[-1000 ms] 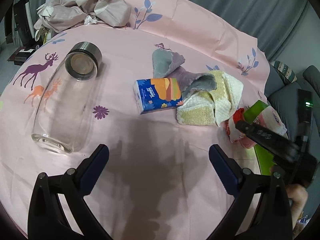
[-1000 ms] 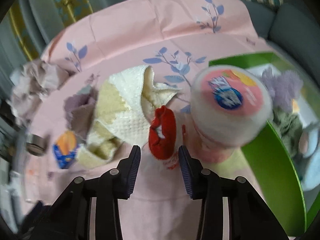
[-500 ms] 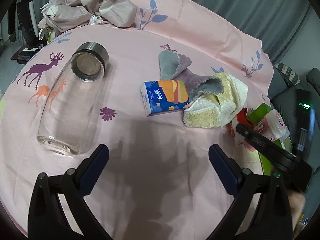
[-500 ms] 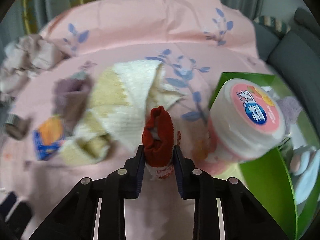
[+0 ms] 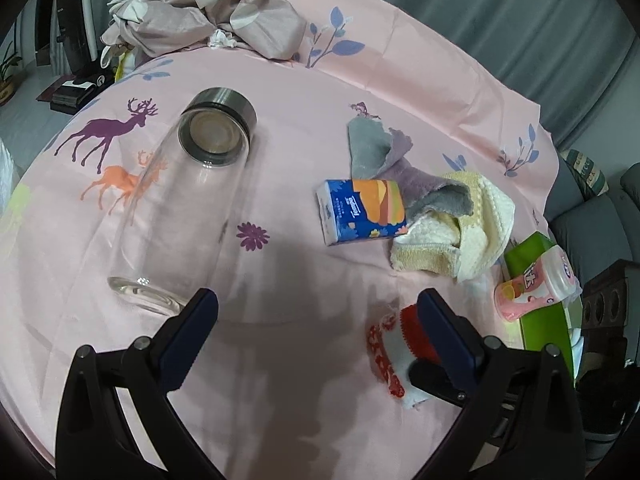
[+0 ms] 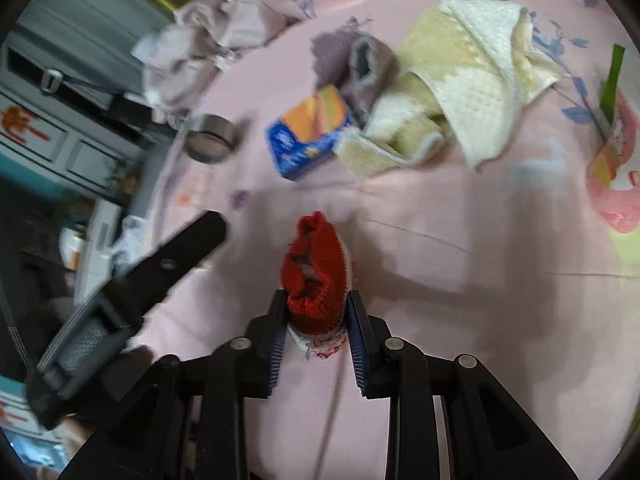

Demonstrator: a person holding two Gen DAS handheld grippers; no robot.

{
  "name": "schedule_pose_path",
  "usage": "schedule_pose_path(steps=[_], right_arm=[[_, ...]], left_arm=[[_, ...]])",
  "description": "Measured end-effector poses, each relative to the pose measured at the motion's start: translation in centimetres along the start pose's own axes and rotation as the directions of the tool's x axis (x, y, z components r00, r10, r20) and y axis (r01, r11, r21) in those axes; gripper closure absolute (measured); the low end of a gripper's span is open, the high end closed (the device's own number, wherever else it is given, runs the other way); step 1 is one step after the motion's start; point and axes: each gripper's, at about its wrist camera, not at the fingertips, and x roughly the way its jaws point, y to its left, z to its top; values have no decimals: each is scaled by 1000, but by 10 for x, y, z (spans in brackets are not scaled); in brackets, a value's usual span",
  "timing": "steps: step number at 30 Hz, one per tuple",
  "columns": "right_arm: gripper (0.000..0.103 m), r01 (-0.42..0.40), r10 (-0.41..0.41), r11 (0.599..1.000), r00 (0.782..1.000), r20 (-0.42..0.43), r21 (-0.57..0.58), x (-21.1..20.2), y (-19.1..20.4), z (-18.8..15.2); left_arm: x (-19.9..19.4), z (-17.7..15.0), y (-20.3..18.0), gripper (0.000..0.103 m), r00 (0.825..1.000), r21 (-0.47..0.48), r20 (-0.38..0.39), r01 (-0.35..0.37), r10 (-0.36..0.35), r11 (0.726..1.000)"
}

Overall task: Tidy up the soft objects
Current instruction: 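Grasp the red-and-white sock with the right gripper and lift it, then carry the sock into the green-rimmed box and open the right gripper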

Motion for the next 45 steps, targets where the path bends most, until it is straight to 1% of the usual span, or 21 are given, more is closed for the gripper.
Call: schedule_pose_path(steps=[2,4,6,8,9,13,16,18,20,22,23,26,27,29,32,33,34,35,38,40,45], right_arm=[[73,21,-21,1000,1000,-8,0,-2,0,0],[65,58,-58,998,998,3,0,-7,-2,0],[51,122,-121,993,992,31,-2,-12,-6,2],[51,189,-189,982,980,66,12,-19,-15,4],[51,198,-199,980,977,77,26,-23,-19,6],[51,112,-122,989,986,111,93,-38,-41,10],[51,80,-93,992,986,137,97,-45,-47,10],[51,58,-72,994,987,143,95,-45,-47,11],[51,32,-44,996,990,137,87,-41,-44,9],[51,5,-14,997,992,122,76,-35,-41,10],[51,-1,-7,997,993,116,71,-31,-38,12],[50,4,-9,998,997,80,61,-17,-36,14],[50,11,-15,998,998,67,60,-13,-35,14],[51,15,-18,998,999,44,59,-5,-36,14],[51,9,-10,998,1000,19,60,4,-37,15],[55,22,-22,998,1000,15,53,7,-35,15],[57,30,-30,998,999,15,47,8,-35,15],[60,32,-32,999,999,18,41,9,-34,15],[62,26,-28,999,999,39,27,2,-32,15],[62,21,-23,1000,997,71,18,-7,-30,15],[62,26,-24,1000,979,200,-8,-52,-28,19]], left_arm=[[1,-2,-2,4,1000,6,-10,6,-6,1000],[3,-4,-4,4,1000,12,-27,14,-14,1000],[6,-6,-6,4,999,16,-48,17,-16,1000],[7,-7,-7,4,998,18,-57,24,-23,1000],[7,-8,-7,4,997,19,-66,36,-35,999],[12,-11,-12,7,987,13,-114,116,-113,993],[18,-18,-21,14,973,25,-164,166,-160,986],[24,-26,-30,24,957,30,-214,209,-198,977],[29,-32,-36,29,945,34,-246,230,-215,973],[34,-39,-45,35,937,49,-274,238,-217,970],[36,-42,-48,38,937,58,-278,234,-210,970],[36,-46,-53,40,945,89,-265,222,-192,971],[37,-46,-54,43,944,89,-263,228,-198,970],[40,-45,-53,48,936,72,-270,252,-224,965],[43,-45,-53,62,924,56,-278,288,-262,956],[43,-44,-53,70,919,49,-277,305,-281,951],[43,-44,-54,73,915,46,-275,320,-296,946],[42,-43,-57,74,918,57,-267,319,-294,946],[33,-42,-68,75,934,110,-219,311,-282,944],[26,-39,-79,75,940,147,-182,315,-288,937],[0,-30,-113,75,945,266,-86,326,-314,907]])
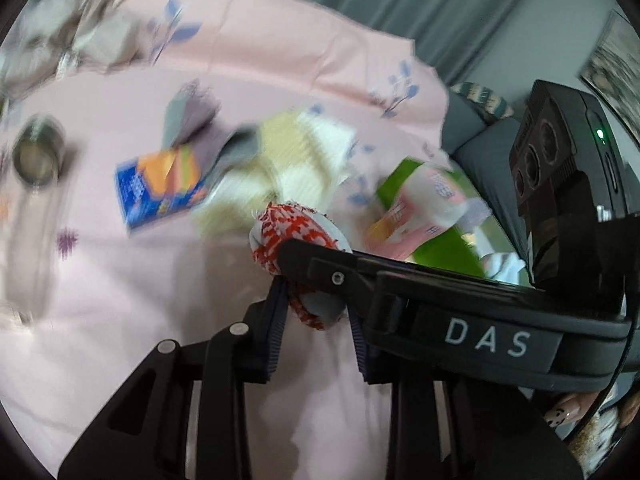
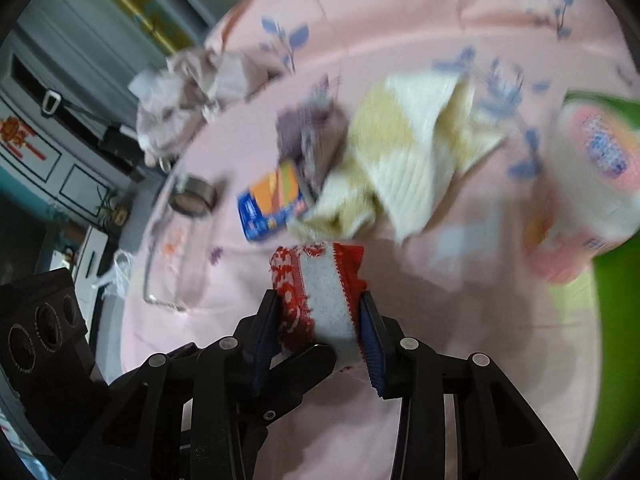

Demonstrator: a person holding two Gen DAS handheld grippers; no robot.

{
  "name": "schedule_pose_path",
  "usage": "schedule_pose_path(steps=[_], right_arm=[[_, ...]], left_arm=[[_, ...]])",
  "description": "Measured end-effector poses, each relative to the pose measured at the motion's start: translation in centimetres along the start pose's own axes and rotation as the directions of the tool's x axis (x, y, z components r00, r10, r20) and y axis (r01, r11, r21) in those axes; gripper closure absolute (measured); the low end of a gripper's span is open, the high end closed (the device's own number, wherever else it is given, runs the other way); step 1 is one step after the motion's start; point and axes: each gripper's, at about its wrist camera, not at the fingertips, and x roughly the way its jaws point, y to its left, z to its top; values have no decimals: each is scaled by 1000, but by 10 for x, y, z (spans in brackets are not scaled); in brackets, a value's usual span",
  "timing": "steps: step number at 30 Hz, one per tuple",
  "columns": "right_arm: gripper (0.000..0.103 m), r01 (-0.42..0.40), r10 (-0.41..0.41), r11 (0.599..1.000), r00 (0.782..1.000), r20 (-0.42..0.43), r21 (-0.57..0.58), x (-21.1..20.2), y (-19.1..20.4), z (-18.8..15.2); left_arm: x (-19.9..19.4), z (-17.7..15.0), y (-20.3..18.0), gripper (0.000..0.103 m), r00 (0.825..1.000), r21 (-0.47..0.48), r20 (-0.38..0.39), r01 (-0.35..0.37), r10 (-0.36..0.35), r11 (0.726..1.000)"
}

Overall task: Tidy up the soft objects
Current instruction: 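Carry the sock into the green-rimmed box and open the right gripper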

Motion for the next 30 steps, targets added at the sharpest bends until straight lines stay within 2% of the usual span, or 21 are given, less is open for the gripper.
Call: schedule_pose_path(steps=[4,8,18,23,30], right_arm=[[62,-6,4,1000,994,108,21,-39,-12,9],[62,15,-29,998,977,212,67,-75,-34,14],[62,25,-132,965,906,401,261,-148,-111,3],[62,16,-175,939,883,435,344,-165,-144,-6],[62,2,-217,894,877,429,447,-170,-182,-16]], left_arm=[[-4,17,-34,75,999,101,44,18,-22,995],[6,33,-72,75,997,199,46,52,-62,979],[44,47,-158,75,984,378,-13,168,-176,911],[68,46,-186,75,978,414,-65,209,-200,886],[100,44,-208,75,969,427,-131,248,-211,870]])
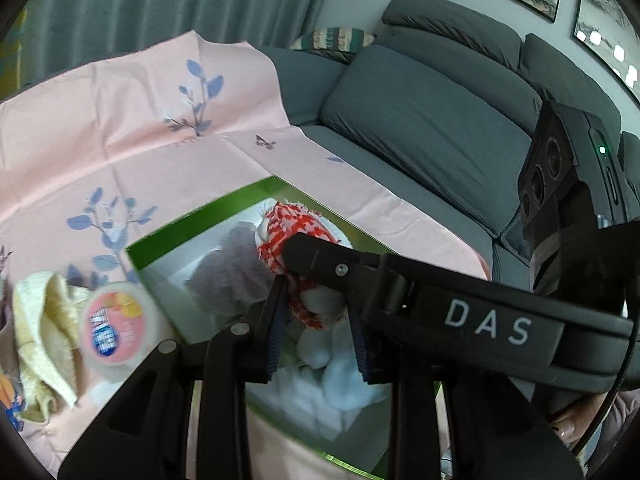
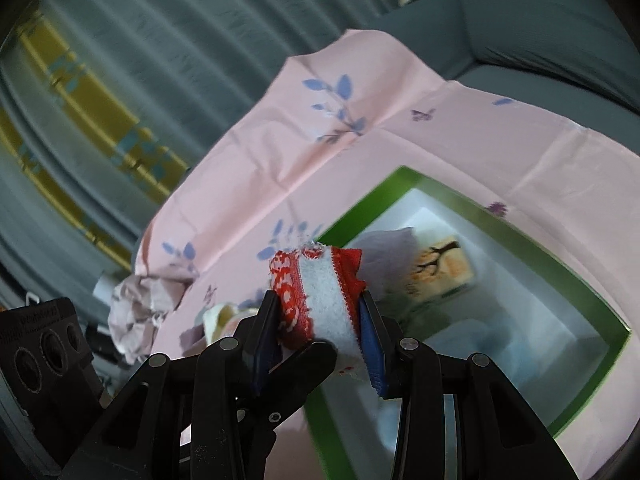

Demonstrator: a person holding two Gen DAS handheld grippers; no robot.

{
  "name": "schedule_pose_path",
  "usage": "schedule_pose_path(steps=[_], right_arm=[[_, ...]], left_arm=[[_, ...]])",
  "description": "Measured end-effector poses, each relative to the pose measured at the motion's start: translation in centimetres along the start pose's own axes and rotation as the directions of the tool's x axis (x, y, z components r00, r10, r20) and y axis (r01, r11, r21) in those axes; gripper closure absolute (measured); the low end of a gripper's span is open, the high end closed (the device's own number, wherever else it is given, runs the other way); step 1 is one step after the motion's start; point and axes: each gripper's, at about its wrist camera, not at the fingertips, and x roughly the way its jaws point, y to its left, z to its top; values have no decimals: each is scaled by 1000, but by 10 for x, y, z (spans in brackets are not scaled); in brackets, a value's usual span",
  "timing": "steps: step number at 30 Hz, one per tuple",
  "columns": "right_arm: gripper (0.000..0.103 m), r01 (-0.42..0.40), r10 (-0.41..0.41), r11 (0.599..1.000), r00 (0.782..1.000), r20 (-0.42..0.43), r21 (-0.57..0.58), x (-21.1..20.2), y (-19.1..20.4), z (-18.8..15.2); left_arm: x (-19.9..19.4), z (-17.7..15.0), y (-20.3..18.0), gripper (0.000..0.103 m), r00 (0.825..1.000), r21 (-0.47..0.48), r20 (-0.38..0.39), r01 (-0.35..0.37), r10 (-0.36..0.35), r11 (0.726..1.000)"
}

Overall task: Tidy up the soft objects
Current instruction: 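Carry the sock into the green-rimmed box and open the right gripper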

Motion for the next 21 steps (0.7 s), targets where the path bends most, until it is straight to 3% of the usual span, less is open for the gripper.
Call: schedule_pose_path(steps=[9,21], right_arm=[[62,15,-15,996,1000,-7,88,7,-30,5],[62,164,-162,981,986,-30,103,17,-42,6]], left_arm=[[27,2,-7,75,998,-5,-60,-3,3,1000],[46,-7,3,76,994,-67,-97,-55,48,996]])
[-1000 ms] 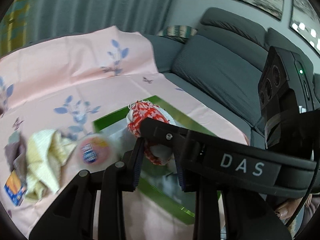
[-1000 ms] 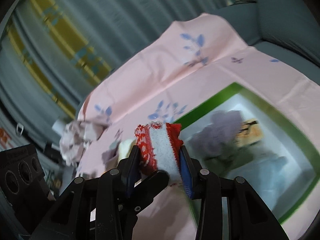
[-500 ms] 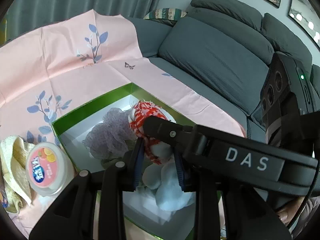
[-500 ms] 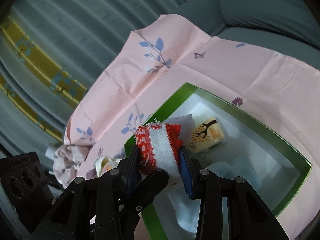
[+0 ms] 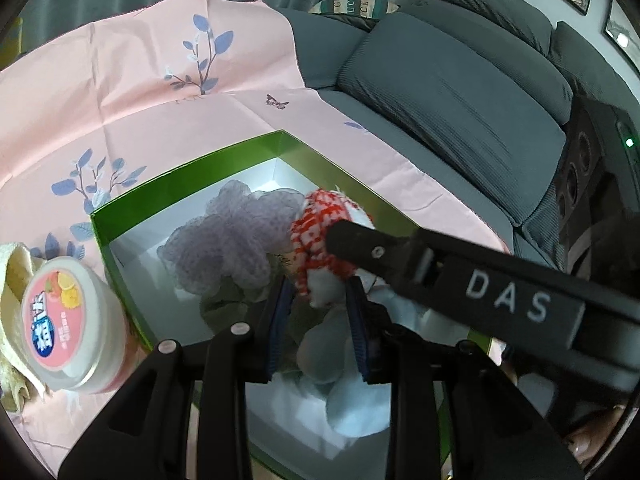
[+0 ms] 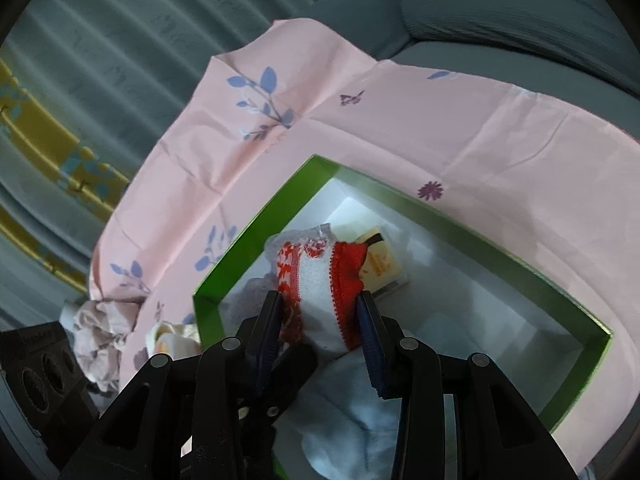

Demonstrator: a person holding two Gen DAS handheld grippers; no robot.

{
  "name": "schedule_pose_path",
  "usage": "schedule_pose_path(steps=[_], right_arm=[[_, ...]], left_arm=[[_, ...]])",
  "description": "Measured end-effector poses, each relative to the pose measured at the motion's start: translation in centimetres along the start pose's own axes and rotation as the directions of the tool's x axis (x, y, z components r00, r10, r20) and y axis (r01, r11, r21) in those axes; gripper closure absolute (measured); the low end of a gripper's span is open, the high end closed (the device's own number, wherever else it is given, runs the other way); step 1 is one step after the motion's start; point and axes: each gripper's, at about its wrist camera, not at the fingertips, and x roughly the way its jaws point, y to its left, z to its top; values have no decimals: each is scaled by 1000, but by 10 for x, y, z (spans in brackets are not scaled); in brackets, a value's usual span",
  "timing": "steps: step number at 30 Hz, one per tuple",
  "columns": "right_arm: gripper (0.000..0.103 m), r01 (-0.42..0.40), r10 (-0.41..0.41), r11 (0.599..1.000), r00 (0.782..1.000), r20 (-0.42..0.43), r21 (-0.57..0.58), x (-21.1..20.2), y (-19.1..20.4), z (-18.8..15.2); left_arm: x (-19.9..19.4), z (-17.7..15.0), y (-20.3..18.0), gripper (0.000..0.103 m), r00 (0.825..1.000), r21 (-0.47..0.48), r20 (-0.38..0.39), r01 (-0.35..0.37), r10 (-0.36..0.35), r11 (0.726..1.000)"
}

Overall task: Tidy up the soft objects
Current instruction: 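Carry the sock into the green-rimmed box and open the right gripper, then move the right gripper back to the grey-purple fuzzy cloth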

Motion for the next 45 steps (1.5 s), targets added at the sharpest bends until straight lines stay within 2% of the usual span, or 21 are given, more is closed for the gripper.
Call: schedule_pose_path(steps=[4,10,12,17,18,20,21,24,26,28,30,34,41,45], right_arm=[[62,4,-4,1000,1000,3,3,-1,-2,1],[62,24,-24,1000,1000,16,-5,-5,-1,1],[62,26,-26,1000,999,25,-7,-9,-2,1],[62,46,-45,999,998,45,-19,-14,3,2],[62,51,-50,998,998,47,-21,-15,4,2],[52,61,-59,998,997,50,-28,-17,8,1],[46,62,-60,998,997,54,-34,-18,9,0],[43,68,-64,996,996,65,-61,-21,16,-3],[36,77,-71,994,995,71,-81,-22,22,-5],[24,73,-66,993,995,80,-95,-24,28,-8],[19,56,-48,993,996,81,-104,-25,34,-10],[17,23,-13,990,997,77,-136,-27,48,-16],[11,14,4,968,997,71,-250,-28,83,-35],[11,-6,25,949,998,57,-316,-28,104,-48]], left_arm=[[-12,2,5,71,1000,-29,26,1,0,1000],[-34,3,7,49,997,-23,69,-29,30,999],[-41,3,11,39,997,-36,75,-27,30,999],[-62,-1,19,23,994,-69,107,-16,23,998],[-66,-2,20,20,993,-73,115,-14,22,997],[-78,-5,25,16,991,-93,135,-8,20,996],[-82,-6,26,15,990,-99,139,-5,19,995],[-99,-13,34,14,987,-129,157,-4,24,992],[-111,-20,41,14,984,-149,172,-9,35,989],[-121,-28,49,14,982,-175,181,-15,47,985],[-132,-37,58,14,981,-201,183,-24,62,979],[-154,-57,81,14,974,-255,206,-44,99,966],[-180,-106,135,14,957,-393,178,-144,229,908],[-182,-133,165,14,944,-473,142,-201,299,858]])
